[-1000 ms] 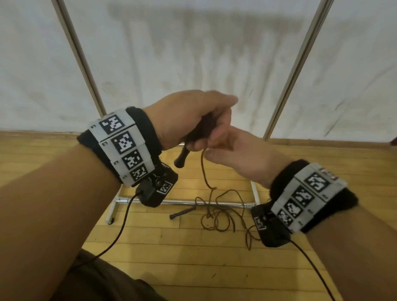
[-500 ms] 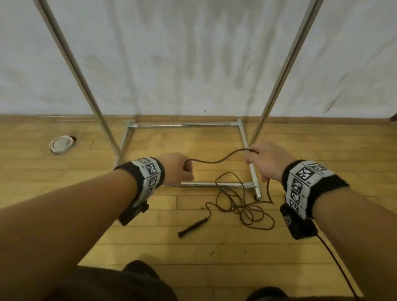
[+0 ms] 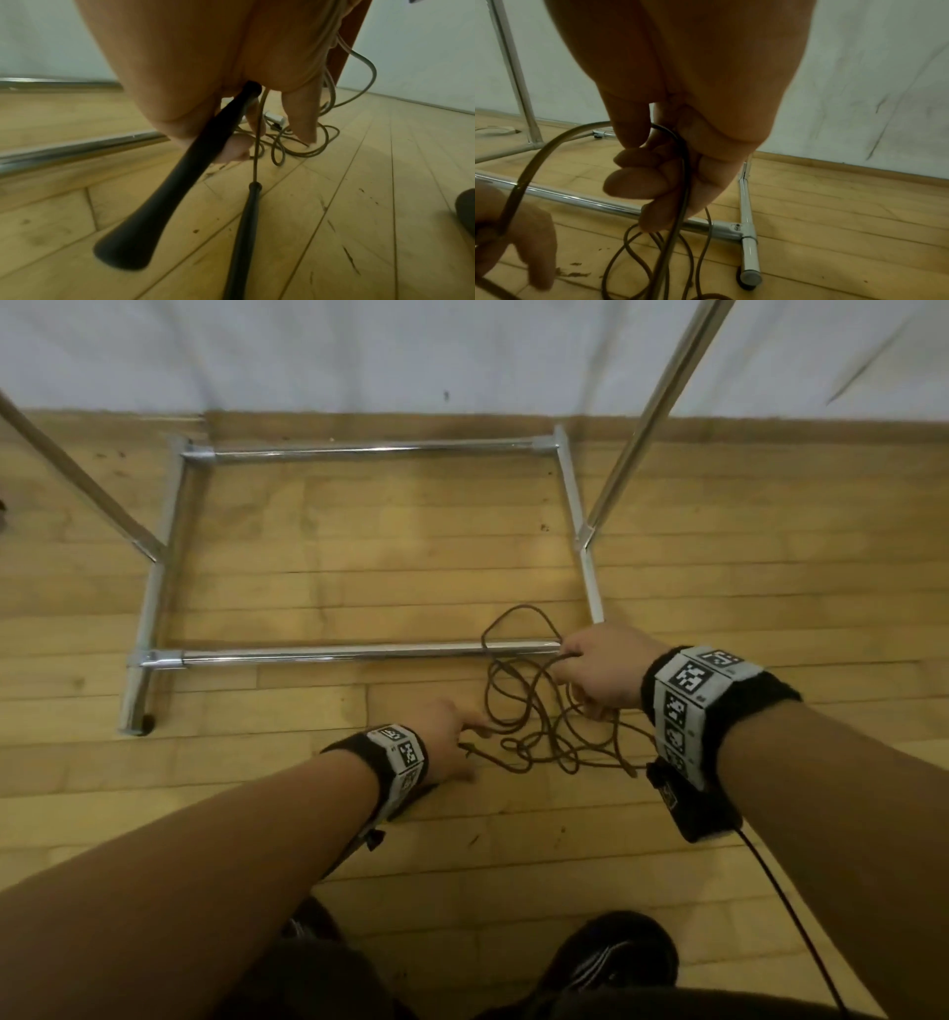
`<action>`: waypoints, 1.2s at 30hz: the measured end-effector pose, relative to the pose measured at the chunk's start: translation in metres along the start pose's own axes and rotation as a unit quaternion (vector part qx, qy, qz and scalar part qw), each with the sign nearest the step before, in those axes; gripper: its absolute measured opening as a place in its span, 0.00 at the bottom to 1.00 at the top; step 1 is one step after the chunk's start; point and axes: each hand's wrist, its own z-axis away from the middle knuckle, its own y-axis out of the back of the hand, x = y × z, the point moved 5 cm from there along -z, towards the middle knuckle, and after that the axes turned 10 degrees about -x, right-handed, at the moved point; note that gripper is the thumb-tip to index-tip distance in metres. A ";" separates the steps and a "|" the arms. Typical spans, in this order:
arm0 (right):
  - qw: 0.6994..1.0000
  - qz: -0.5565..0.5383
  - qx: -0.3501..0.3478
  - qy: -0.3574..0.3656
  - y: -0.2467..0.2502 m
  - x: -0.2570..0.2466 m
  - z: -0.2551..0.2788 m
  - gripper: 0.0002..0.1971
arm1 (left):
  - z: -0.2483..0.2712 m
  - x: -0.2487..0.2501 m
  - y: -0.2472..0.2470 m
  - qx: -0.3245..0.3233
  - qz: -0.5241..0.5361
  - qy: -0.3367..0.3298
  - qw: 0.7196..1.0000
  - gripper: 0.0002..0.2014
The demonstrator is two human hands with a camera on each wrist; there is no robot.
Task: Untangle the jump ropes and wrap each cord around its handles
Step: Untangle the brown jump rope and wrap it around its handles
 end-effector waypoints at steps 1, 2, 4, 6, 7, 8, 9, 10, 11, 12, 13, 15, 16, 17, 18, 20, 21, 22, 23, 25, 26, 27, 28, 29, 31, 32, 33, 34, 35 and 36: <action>1.000 -0.008 -0.009 -0.007 -0.001 0.002 -0.006 0.11 | -0.007 0.002 0.000 0.004 0.005 0.001 1.000 0.21; 1.000 -0.006 -0.017 -0.016 -0.001 0.004 -0.011 0.11 | -0.012 0.002 0.001 0.008 0.020 0.012 1.000 0.13; 0.998 0.049 -0.021 -0.027 0.002 0.004 -0.019 0.12 | -0.018 0.001 0.008 0.024 0.049 0.029 0.998 0.13; 0.992 0.124 -0.020 -0.022 0.008 -0.005 -0.020 0.18 | -0.015 -0.002 0.024 0.050 0.051 0.060 0.996 0.20; 0.989 0.144 -0.031 -0.008 0.009 -0.013 -0.019 0.24 | -0.009 -0.004 0.036 0.070 0.047 0.074 0.994 0.21; 0.986 0.158 -0.049 0.014 0.010 -0.023 -0.017 0.31 | -0.002 -0.005 0.049 0.089 0.052 0.084 0.991 0.21; 0.982 0.173 -0.070 0.040 0.010 -0.036 -0.013 0.38 | 0.007 -0.004 0.062 0.105 0.060 0.085 0.989 0.21; 0.975 0.189 -0.095 0.062 0.009 -0.050 -0.009 0.43 | 0.018 -0.002 0.074 0.117 0.070 0.082 0.987 0.21; 0.969 0.200 -0.121 0.082 0.009 -0.062 -0.003 0.48 | 0.032 0.002 0.087 0.130 0.080 0.081 0.985 0.22; 0.963 0.198 -0.151 0.101 0.009 -0.074 0.005 0.50 | 0.047 0.005 0.099 0.144 0.089 0.078 0.983 0.23; 0.958 0.181 -0.184 0.121 0.009 -0.083 0.014 0.52 | 0.065 0.010 0.111 0.159 0.091 0.073 0.980 0.23; 0.948 0.132 -0.233 0.172 0.012 -0.099 0.037 0.54 | 0.104 0.021 0.131 0.183 0.068 0.064 0.979 0.20; 0.946 0.107 -0.234 0.196 0.016 -0.106 0.048 0.54 | 0.124 0.026 0.139 0.190 0.053 0.053 0.979 0.16; 0.950 0.082 -0.214 0.213 0.021 -0.114 0.058 0.52 | 0.143 0.031 0.147 0.194 0.045 0.037 0.979 0.12; 0.956 0.062 -0.175 0.226 0.027 -0.122 0.069 0.48 | 0.161 0.035 0.153 0.196 0.046 0.017 0.979 0.09; 0.961 0.026 -0.093 0.258 0.037 -0.136 0.091 0.33 | 0.197 0.041 0.162 0.200 0.073 -0.022 0.977 0.09; 0.960 -0.002 -0.067 0.272 0.040 -0.142 0.103 0.26 | 0.214 0.043 0.166 0.211 0.083 -0.039 0.973 0.10; 0.958 -0.039 -0.050 0.281 0.043 -0.146 0.116 0.21 | 0.231 0.046 0.171 0.229 0.080 -0.052 0.969 0.11; 0.954 -0.080 -0.033 0.288 0.047 -0.149 0.129 0.17 | 0.248 0.049 0.174 0.249 0.066 -0.061 0.964 0.12; 0.947 -0.135 0.010 0.292 0.059 -0.150 0.157 0.14 | 0.276 0.059 0.178 0.280 0.021 -0.070 0.957 0.17; 0.945 -0.145 0.039 0.291 0.066 -0.150 0.172 0.11 | 0.287 0.064 0.178 0.287 -0.002 -0.069 0.955 0.19; 0.942 -0.149 0.073 0.291 0.074 -0.148 0.188 0.08 | 0.297 0.068 0.177 0.292 -0.022 -0.065 0.954 0.21; 0.937 -0.155 0.104 0.296 0.081 -0.147 0.203 0.07 | 0.306 0.072 0.176 0.295 -0.032 -0.062 0.953 0.21; 0.927 -0.173 0.125 0.308 0.088 -0.144 0.219 0.08 | 0.314 0.077 0.175 0.302 -0.032 -0.065 0.951 0.21; 0.892 -0.260 0.125 0.349 0.100 -0.137 0.245 0.13 | 0.328 0.086 0.177 0.333 -0.014 -0.088 0.939 0.20; 0.865 -0.314 0.107 0.376 0.103 -0.133 0.255 0.15 | 0.334 0.090 0.179 0.356 0.000 -0.103 0.929 0.19; 0.836 -0.364 0.085 0.403 0.105 -0.130 0.264 0.18 | 0.341 0.094 0.181 0.380 0.019 -0.120 0.917 0.20; 0.808 -0.404 0.062 0.424 0.107 -0.129 0.273 0.20 | 0.347 0.098 0.183 0.399 0.044 -0.137 0.905 0.20; 0.784 -0.435 0.046 0.439 0.108 -0.128 0.279 0.21 | 0.351 0.101 0.183 0.407 0.073 -0.156 0.897 0.20; 0.764 -0.462 0.036 0.450 0.108 -0.127 0.283 0.21 | 0.353 0.103 0.183 0.403 0.102 -0.174 0.893 0.20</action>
